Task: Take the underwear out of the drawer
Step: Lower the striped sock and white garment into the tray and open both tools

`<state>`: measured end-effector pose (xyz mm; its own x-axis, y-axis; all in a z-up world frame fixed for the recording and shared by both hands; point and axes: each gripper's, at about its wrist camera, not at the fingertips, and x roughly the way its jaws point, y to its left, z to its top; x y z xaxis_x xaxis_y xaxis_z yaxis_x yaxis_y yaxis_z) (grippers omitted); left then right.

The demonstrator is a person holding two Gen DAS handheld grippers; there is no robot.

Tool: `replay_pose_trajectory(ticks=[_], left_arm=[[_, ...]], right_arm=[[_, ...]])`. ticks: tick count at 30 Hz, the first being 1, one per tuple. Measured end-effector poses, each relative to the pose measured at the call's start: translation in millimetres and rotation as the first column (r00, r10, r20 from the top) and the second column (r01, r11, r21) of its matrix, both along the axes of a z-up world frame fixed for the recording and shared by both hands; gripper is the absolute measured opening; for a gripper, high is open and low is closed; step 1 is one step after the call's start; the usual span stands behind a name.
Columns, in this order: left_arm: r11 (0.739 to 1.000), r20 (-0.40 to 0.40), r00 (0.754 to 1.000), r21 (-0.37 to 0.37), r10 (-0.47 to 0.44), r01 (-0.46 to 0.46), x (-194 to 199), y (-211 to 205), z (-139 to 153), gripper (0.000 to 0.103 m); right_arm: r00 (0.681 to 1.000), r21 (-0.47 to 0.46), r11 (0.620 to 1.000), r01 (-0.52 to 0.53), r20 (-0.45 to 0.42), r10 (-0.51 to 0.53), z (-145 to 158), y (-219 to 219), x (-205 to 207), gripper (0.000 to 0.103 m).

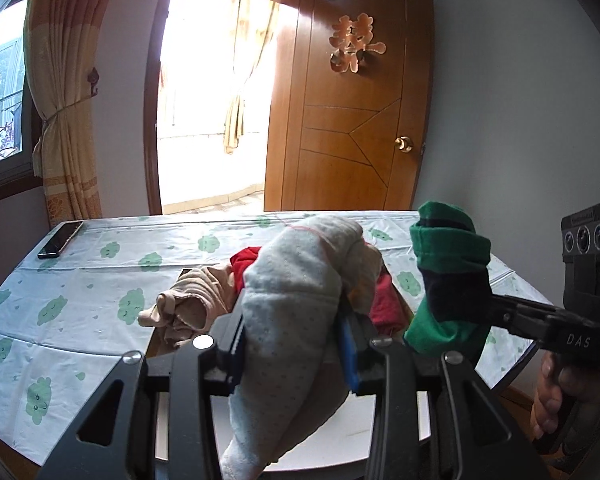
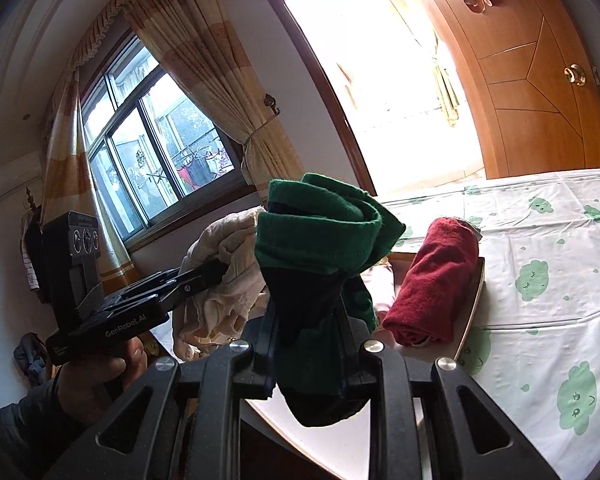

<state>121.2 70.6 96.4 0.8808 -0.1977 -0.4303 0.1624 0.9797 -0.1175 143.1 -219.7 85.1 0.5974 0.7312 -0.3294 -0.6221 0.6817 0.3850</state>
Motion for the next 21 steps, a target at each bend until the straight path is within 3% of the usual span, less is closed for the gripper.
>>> replay_pose_trajectory(ticks=[12,21], left_arm=[[0.993,-0.115,0.993,-0.110,0.034,-0.047,79.3,16.0,-5.9,0.037],[0.979,-0.228,0.971,-0.173,0.066,-0.108,126.2,21.5,-31.9,0.037]], right_arm=[[0.988,-0.007,0.997,0.073,-0.133,-0.074,-1.9,15.5,70.6,0.024],[0.973,-0.084,0.989,0.123,-0.187,-0.137,-10.5,37.2,109.0,0.024]])
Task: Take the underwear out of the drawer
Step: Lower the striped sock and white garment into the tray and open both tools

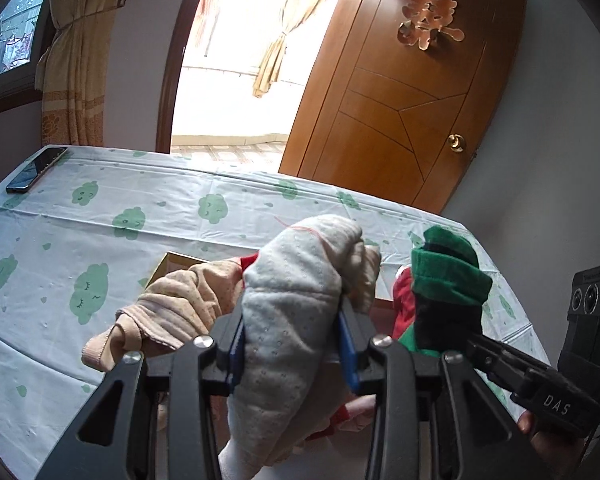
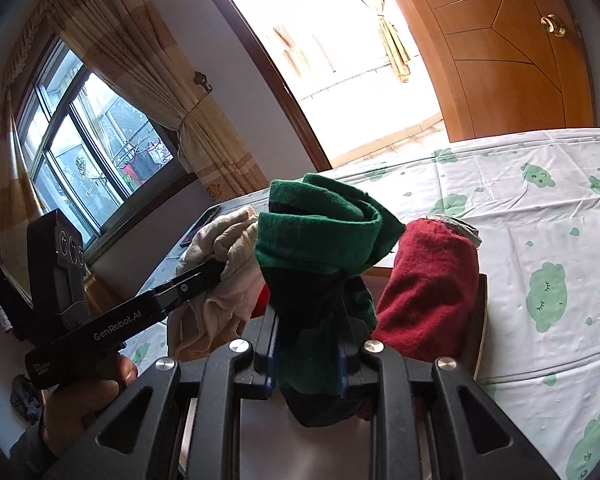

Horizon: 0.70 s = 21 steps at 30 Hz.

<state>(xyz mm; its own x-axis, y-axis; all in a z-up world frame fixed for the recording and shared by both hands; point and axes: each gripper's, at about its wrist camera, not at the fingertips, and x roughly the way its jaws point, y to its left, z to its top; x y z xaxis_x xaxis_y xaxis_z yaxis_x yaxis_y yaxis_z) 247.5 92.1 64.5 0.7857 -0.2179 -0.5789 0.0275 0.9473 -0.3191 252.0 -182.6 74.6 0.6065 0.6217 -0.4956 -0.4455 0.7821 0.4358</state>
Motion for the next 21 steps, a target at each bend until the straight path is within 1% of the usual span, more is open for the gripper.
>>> replay_pose_trajectory(ticks=[3,7,10,11,12,14,16,17,19,21], left_arm=[[1.000,-0.016,1.000,-0.006,0.010,-0.010,8.4,-1.0,-5.0,0.037],[1.000,-0.016,1.000,0.029,0.011,-0.011,14.0,-7.8,-7.2,0.037],[0.998,-0.014,1.000,0.057,0.027,-0.027,16.6,-11.9,-9.5,0.044],[0.997,-0.010,0.999,0.065,0.035,-0.034,16.6,-12.3,-9.1,0.050],[0.997,-0.006,0.999,0.065,0.040,-0.040,16.0,-12.0,-8.4,0.050],[0.997,0.002,0.999,0.063,0.042,-0.042,13.0,-11.8,-6.9,0.052],[0.996,0.015,0.998,0.067,0.055,-0.056,8.7,-9.3,-4.6,0.057],[0.996,0.022,0.998,0.065,0.060,-0.062,5.8,-7.8,-3.4,0.061],[0.997,0.036,0.998,0.054,0.059,-0.061,0.2,-4.4,-1.7,0.064],[0.996,0.051,0.997,0.061,0.064,-0.067,-4.3,-2.1,0.2,0.072]], right_arm=[[1.000,-0.041,0.999,0.010,-0.015,-0.011,-6.7,5.4,8.4,0.024],[0.999,-0.047,0.999,0.026,-0.039,-0.028,-13.9,5.1,16.1,0.025],[0.997,-0.049,0.998,0.031,-0.073,-0.035,-16.8,5.1,22.5,0.027],[0.996,-0.048,0.998,0.036,-0.081,-0.040,-17.1,4.4,24.1,0.031],[0.996,-0.048,0.998,0.050,-0.069,-0.054,-14.9,2.4,22.4,0.035],[0.998,-0.042,0.998,0.049,-0.032,-0.050,-8.7,-1.5,15.1,0.056],[0.999,-0.054,0.997,0.053,0.013,-0.053,-1.5,-5.9,4.6,0.066],[0.998,-0.057,0.997,0.054,0.031,-0.052,1.9,-8.5,-0.7,0.067],[0.998,-0.045,0.998,0.040,0.050,-0.038,6.2,-14.9,-10.9,0.068],[0.998,-0.024,0.999,0.038,0.057,-0.037,8.2,-20.9,-19.7,0.068]])
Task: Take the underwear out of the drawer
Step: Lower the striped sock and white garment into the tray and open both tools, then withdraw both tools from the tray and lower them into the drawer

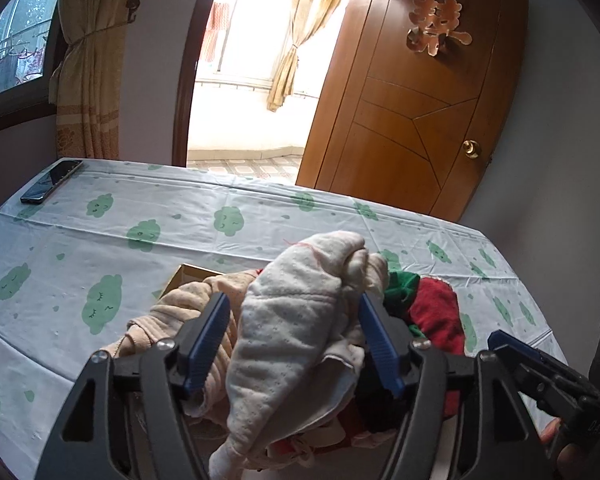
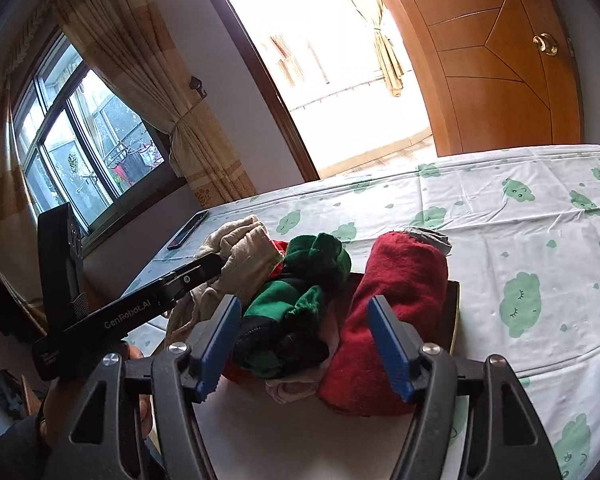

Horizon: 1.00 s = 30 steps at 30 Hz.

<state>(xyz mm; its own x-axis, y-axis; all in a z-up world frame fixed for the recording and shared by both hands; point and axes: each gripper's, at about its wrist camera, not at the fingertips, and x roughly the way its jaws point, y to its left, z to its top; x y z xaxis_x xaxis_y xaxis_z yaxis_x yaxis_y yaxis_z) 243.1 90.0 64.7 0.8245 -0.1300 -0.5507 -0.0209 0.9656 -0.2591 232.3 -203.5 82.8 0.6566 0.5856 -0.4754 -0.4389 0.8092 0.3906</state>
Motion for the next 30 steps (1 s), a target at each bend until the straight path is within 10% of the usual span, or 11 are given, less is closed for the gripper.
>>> replay_pose_trajectory(ticks=[30], left_arm=[[0.992,0.134,0.984,0.048,-0.119,0.114,-117.1,-8.1,-2.8,0.078]], right_arm=[[0.977,-0.061,0.983,-0.171,0.120,0.178,-34.0,-48.6,-178.4,0.074]])
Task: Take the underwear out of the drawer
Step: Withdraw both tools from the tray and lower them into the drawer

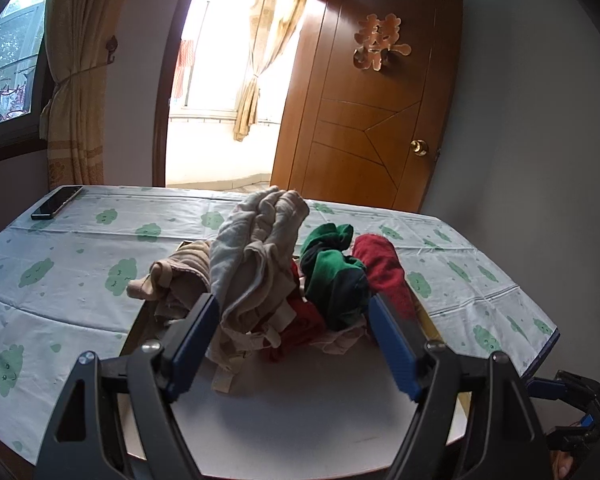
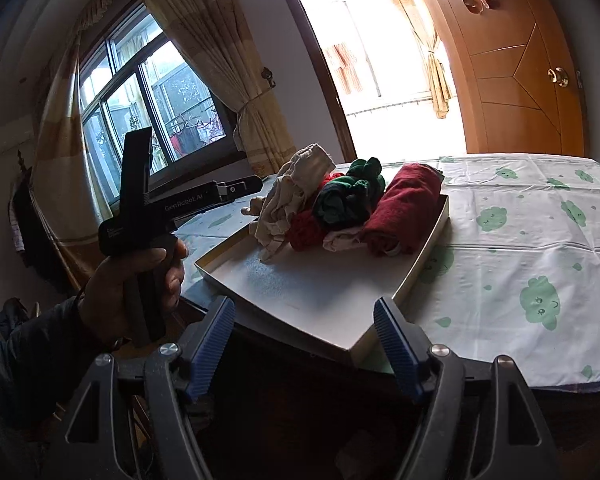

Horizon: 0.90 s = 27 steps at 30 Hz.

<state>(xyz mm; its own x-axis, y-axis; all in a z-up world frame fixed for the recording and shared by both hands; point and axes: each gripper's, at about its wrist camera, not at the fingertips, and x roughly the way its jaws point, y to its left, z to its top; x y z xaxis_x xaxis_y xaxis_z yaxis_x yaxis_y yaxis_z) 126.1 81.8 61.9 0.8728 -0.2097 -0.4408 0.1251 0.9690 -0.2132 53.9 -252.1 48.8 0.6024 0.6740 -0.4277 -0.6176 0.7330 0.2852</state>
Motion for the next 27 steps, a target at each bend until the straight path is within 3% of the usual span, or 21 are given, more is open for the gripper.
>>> replay_pose_trajectory(ticks=[6,13,19,27], left_arm=[[0.999,0.030,0.999,0.034,-0.036,0.035,-44.5,-1.5,-11.1,0.078],[0.982,0.052,0.996,0.175,-0.079,0.069,-94.5,-11.6,-32.3,0.079],[0.942,-0.003,0.993,0.317,-0.115,0.110,-116.5,-23.8,-63.9,0.079],[0.896,-0.154,0.973,0.385,-0.171,0.219,-115.1,-39.3,-101.6,0.079]], right_arm=[[0.998,-0.085,0.996,-0.040,-0.051,0.035,-34.3,-2.6,-25.8,0.074],[0.997,-0.211,0.975,-0.064,-0.065,0.052,-64.8,2.4,-45.3,0.074],[0.995,-0.358,0.928,-0.101,-0.052,0.088,-85.7,25.2,-47.2,0.074],[0.992,-0.509,0.852,-0.122,-0.087,0.091,-112.2,48.3,-36.1,0.074]])
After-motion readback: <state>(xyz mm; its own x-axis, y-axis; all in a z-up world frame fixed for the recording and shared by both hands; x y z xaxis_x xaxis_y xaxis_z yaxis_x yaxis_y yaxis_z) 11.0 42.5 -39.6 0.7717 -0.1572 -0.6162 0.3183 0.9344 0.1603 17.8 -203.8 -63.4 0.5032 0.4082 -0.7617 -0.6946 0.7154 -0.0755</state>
